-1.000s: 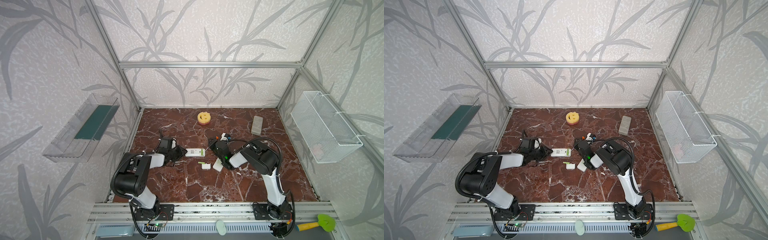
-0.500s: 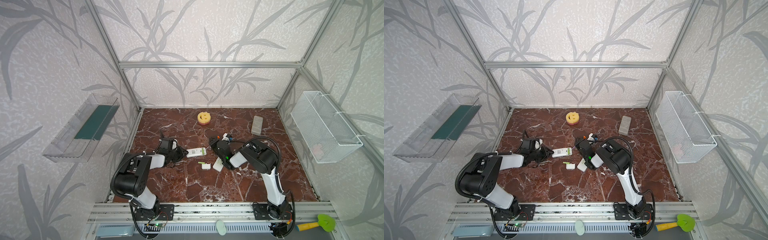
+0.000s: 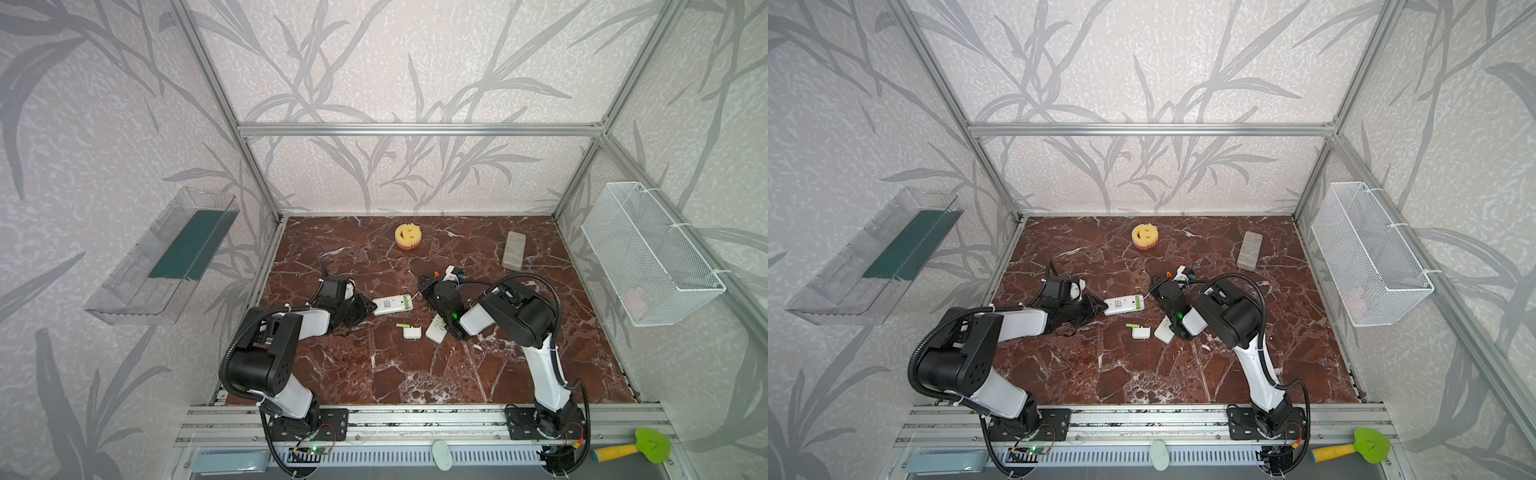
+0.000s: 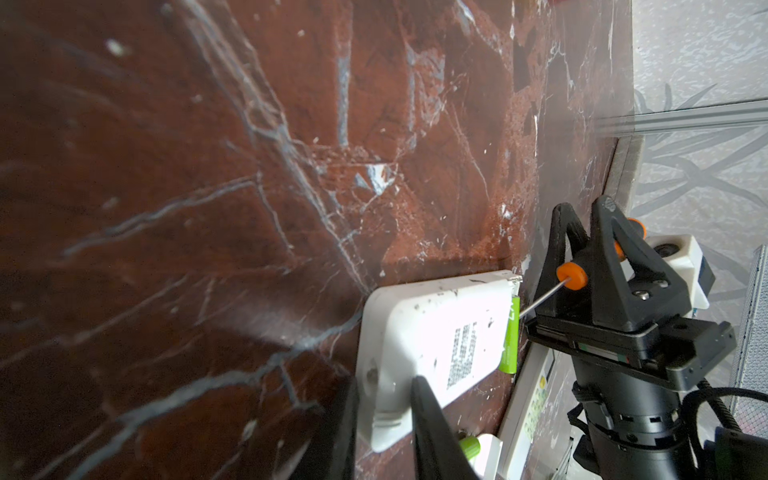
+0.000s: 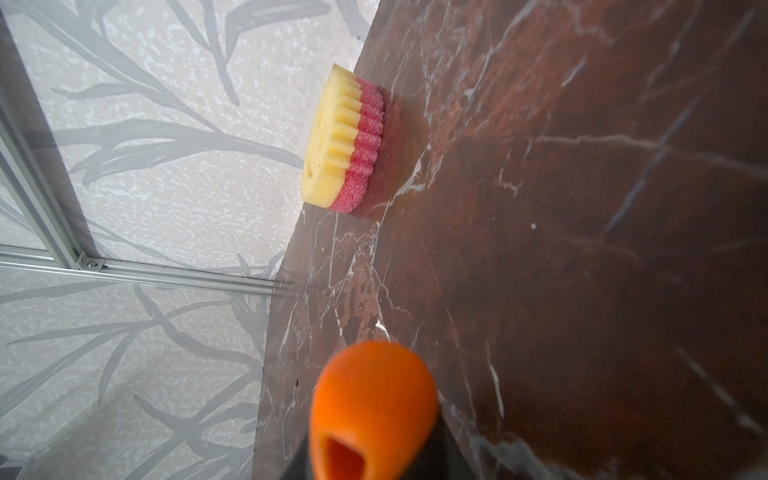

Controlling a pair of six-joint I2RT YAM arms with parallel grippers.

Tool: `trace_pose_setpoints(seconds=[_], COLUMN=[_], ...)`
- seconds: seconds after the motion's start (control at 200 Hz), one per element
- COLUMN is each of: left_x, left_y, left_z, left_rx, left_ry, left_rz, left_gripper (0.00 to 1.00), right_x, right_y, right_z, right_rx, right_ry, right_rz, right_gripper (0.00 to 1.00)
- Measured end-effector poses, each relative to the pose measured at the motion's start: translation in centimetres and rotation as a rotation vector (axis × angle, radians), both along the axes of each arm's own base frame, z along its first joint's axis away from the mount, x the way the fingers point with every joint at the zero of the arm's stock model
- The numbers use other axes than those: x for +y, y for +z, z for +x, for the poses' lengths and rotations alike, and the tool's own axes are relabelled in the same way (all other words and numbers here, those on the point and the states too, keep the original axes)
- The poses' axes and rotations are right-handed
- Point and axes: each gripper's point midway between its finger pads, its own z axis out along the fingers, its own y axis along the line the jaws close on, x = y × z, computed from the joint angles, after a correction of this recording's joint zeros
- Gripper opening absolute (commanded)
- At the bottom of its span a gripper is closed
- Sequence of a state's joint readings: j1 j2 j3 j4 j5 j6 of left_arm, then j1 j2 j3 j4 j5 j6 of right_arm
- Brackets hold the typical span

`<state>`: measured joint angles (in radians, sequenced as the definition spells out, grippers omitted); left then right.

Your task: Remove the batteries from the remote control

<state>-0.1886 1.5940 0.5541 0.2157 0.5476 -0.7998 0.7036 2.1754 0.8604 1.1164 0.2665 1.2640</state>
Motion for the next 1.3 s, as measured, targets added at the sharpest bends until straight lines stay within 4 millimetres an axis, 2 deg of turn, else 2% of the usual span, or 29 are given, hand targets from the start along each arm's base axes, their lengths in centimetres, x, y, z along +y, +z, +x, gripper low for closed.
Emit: trace_pose_setpoints(seconds=[0.49,1.299], left_x=[0.0,0.0], left_y=[0.0,0.0], left_z=[0.0,0.0], left_rx=[-0.001,0.000], left_ry=[-0.004,-0.005], left_rz=[0.003,0.004], left_gripper=[0.26,0.26], right_x=[0.2,0.8], right_y=[1.2,2.0], right_z=[-0.3,-0.5], right_rx=[-0.048,-0.077], right_ry=[0.062,0.106], right_rz=[-0.109,-0.129], right_gripper=[0.00,0.00])
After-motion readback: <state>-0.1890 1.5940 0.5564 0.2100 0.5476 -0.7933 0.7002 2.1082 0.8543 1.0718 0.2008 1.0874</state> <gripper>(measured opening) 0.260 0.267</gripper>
